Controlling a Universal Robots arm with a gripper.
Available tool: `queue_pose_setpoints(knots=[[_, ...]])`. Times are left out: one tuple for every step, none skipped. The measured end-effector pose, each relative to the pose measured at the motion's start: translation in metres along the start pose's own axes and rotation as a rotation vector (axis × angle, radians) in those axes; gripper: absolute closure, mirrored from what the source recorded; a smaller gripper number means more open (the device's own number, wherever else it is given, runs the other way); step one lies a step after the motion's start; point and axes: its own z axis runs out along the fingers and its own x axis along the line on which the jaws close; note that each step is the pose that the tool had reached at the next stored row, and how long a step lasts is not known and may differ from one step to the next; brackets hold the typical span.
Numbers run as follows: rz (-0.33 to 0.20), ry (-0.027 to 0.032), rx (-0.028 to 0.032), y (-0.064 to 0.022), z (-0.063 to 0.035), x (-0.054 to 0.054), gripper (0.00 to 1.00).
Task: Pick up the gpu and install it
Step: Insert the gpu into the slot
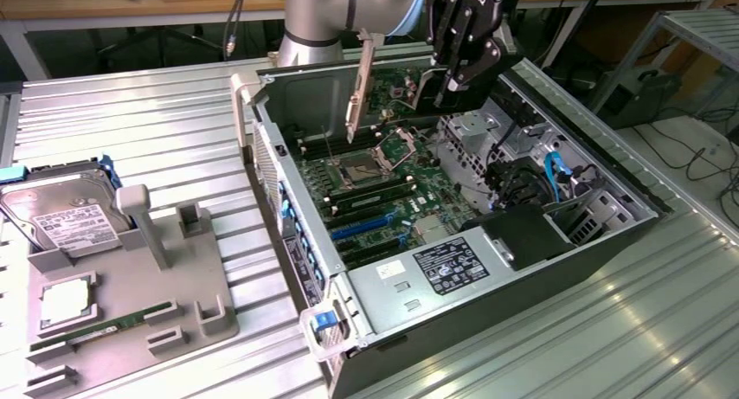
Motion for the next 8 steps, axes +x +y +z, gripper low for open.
queue_pose_setpoints(knots=[[-0.002, 0.0000, 0.0000, 0.0000, 0.0002, 0.0000, 0.73], [-0.002, 0.0001, 0.0000, 0.0000, 0.0003, 0.0000, 0.73], [-0.003, 0.0002, -0.0001, 0.0000, 0.0004, 0.0000, 0.73], [-0.003, 0.0002, -0.0001, 0.0000, 0.0006, 0.0000, 0.73], [-0.003, 0.0001, -0.0001, 0.0000, 0.0007, 0.0000, 0.73], [-0.003, 0.0001, -0.0001, -0.0001, 0.0009, 0.0000, 0.73], [-0.004, 0.0000, 0.0000, -0.0001, 0.0013, 0.0000, 0.73], [-0.004, 0.0001, -0.0001, -0.0001, 0.0017, 0.0000, 0.73]])
